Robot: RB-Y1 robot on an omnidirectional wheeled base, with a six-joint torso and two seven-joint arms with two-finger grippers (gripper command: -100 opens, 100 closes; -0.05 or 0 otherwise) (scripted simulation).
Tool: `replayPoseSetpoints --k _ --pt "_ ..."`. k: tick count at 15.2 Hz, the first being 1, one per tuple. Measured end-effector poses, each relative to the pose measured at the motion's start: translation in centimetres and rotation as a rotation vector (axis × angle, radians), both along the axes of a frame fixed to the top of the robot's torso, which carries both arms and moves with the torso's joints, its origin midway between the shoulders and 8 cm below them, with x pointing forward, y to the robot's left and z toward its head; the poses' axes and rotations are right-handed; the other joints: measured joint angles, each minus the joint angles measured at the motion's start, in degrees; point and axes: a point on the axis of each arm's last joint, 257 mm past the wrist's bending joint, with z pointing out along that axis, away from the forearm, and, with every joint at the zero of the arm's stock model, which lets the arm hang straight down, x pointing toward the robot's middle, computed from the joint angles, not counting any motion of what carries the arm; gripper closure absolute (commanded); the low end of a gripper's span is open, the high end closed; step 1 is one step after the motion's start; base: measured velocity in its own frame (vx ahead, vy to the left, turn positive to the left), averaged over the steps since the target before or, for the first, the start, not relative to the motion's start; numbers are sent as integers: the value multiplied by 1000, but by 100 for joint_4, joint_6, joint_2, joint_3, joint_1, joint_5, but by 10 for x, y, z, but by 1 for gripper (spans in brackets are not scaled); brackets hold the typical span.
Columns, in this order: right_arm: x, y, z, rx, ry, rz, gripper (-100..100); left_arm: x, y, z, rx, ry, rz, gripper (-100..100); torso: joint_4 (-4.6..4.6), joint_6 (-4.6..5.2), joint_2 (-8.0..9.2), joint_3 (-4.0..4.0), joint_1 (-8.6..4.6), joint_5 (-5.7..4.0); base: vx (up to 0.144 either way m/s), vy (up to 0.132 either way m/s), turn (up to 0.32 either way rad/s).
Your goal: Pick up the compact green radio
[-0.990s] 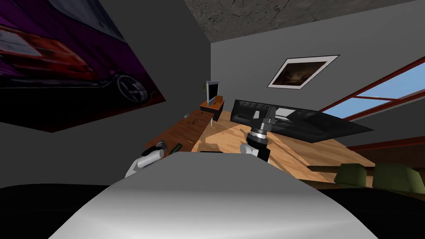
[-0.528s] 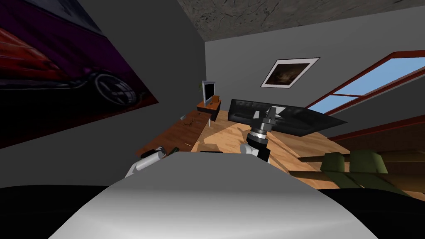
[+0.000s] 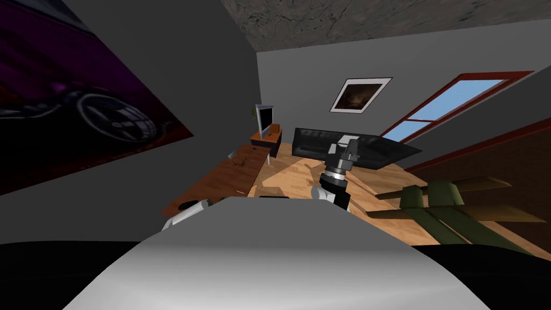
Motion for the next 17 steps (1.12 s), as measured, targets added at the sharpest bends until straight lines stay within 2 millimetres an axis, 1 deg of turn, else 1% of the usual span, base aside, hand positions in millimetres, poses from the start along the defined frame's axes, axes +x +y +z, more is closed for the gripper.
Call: replayPoseSetpoints --k 6,11,14,17 --pt "0 0 0 0 0 0 0 -45 -20 -29 -139 80 118 -100 -1 -2 -1 -1 8 2 38 38 -141" --pt "0 0 0 0 0 0 0 -71 -40 -44 -232 128 196 -100 0 -3 3 1 11 2 27 50 -117" --pt "0 0 0 0 0 0 0 -89 -51 -51 -291 156 247 -100 0 -1 0 0 20 3 31 73 -121" --pt "0 0 0 0 0 0 0 -98 -59 -57 -328 175 277 -100 1 -4 7 4 13 3 10 49 -30"
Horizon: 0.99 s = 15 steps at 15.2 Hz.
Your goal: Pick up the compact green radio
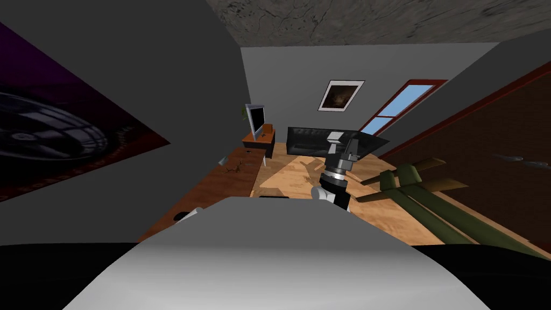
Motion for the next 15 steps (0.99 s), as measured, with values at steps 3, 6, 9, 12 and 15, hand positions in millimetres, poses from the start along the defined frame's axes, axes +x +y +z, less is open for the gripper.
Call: replayPoseSetpoints --k 3,6,9,12,15 --pt "0 0 0 0 0 0 0 1 -7 -9 -2 1 -6 -100 0 -1 0 0 -8 -2 14 37 42" --pt "0 0 0 0 0 0 0 4 -15 -19 0 0 -16 -100 0 -1 1 0 -7 -1 9 37 37" --pt "0 0 0 0 0 0 0 3 -17 -21 -2 0 -13 100 1 4 4 3 -11 -5 1 3 -1" --pt "0 0 0 0 0 0 0 3 -17 -21 -3 0 -13 100 2 5 4 3 -10 -6 -3 -9 -23" --pt "0 0 0 0 0 0 0 2 -7 -11 2 -2 -8 100 4 7 11 7 -32 -15 -16 -47 -54"
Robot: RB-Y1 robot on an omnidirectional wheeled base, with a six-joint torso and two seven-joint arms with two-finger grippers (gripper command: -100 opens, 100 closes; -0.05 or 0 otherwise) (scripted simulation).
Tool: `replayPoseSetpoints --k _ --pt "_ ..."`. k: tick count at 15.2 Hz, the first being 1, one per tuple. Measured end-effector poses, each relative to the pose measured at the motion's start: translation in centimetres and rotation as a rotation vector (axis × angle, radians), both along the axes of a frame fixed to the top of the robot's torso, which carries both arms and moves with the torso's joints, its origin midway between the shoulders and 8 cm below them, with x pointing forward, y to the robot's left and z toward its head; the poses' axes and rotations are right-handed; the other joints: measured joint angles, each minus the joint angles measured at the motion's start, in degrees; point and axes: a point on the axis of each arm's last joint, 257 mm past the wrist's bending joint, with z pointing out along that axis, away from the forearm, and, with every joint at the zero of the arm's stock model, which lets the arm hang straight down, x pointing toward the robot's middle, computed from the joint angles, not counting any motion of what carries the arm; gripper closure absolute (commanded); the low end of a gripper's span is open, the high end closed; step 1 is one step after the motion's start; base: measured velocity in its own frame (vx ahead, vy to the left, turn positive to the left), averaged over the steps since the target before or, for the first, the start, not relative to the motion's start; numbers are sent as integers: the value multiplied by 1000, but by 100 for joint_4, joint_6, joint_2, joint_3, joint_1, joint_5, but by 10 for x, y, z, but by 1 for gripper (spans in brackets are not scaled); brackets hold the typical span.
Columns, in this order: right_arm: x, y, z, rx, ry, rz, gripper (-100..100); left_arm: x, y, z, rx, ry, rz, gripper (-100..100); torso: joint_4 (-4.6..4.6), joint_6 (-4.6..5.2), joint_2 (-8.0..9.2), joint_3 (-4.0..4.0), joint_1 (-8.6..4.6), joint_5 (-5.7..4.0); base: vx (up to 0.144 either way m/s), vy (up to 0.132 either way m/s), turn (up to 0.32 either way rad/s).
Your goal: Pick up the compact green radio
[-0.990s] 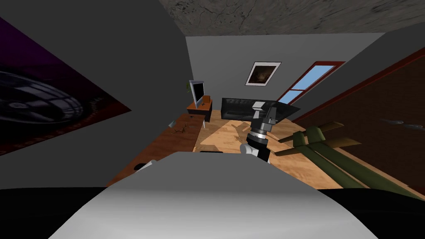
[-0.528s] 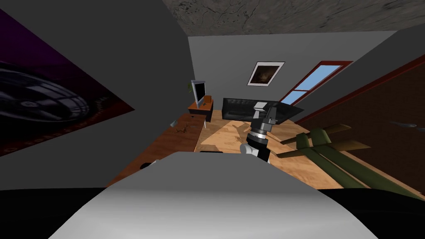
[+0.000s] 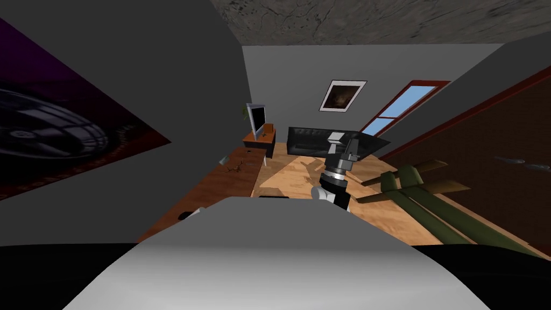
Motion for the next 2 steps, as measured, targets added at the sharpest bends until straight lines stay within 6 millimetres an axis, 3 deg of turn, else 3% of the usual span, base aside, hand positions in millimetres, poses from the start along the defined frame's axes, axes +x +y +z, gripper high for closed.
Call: replayPoseSetpoints --k 2 --pt "0 0 0 0 0 0 0 -1 4 5 0 0 3 100 0 -3 0 0 -3 -4 -7 -28 -14"
